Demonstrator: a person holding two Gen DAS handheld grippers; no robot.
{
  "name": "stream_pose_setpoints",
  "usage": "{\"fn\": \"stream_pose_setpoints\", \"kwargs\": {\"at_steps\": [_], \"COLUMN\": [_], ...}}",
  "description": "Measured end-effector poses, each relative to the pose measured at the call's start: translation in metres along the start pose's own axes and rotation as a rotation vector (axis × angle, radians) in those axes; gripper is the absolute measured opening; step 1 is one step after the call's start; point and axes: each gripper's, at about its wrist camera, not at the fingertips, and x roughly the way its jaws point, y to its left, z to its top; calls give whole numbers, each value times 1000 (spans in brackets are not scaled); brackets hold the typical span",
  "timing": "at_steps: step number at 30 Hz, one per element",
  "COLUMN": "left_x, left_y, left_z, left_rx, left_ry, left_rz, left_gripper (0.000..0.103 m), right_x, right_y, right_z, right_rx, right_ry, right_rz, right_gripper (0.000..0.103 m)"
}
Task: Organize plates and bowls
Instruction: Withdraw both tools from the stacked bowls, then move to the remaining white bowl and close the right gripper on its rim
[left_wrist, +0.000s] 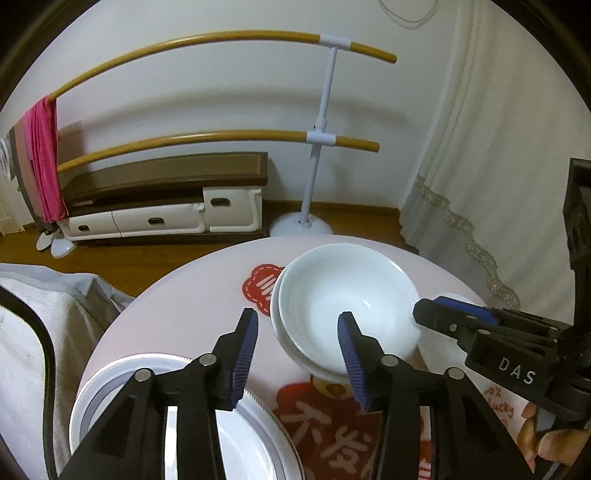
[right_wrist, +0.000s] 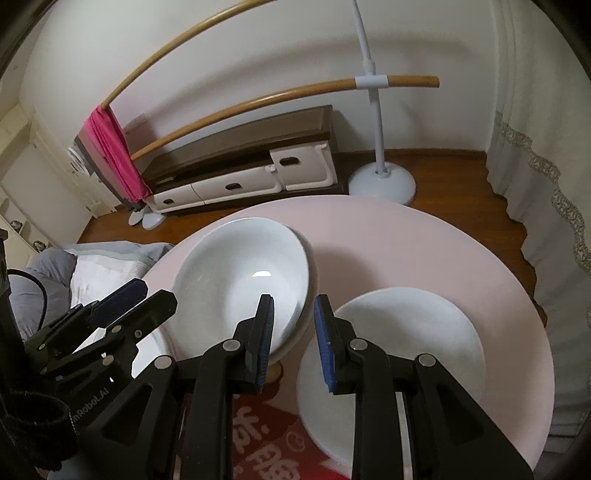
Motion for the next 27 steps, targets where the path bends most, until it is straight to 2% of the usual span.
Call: {"fn": "stream_pose_setpoints", "kwargs": {"at_steps": [5, 7, 9, 11, 12, 14, 16, 19, 22, 24, 27], "left_x": [-38, -53, -68, -81, -88, -99, -110, -124, -133, -137, -138], "left_y": [-5, -10, -15, -22, -25, -34, -39, -48, -54, -59, -67], "left_z": [-22, -33, -46, -61, -68, -78, -89, -102, -105, -107, -108], "left_rx": [9, 18, 28, 34, 35, 38, 38, 34, 25, 25, 25], "left_ry": [-33, -47, -60, -63, -66, -73, -74, -67, -64, -57, -40], "left_rz": [5, 12, 24, 31, 33, 33, 30, 23, 13, 11, 3], "left_gripper": [45, 53, 53, 58, 63, 67, 74, 78, 82, 86, 86], "right_x": [-29, -40, -51, -59, -65, -74, -83, -95, -104, -110, -116], "right_y": [9, 9, 10, 9, 9, 8, 6, 0, -10, -18, -30], "right_z": [-16, -25, -35, -42, -48, -55, -63, -74, -83, -87, -90], "right_rx": [-16, -16, -22, -27, -27, -24, -28, -27, -14, -9, 11], "right_ry": [-29, -35, -39, -41, -42, -47, -57, -62, -64, -72, -76], "right_rz": [0, 1, 1, -1, -1, 0, -3, -1, 7, 4, -6], "right_gripper": [27, 27, 27, 29, 30, 42, 47, 50, 58, 60, 61]}}
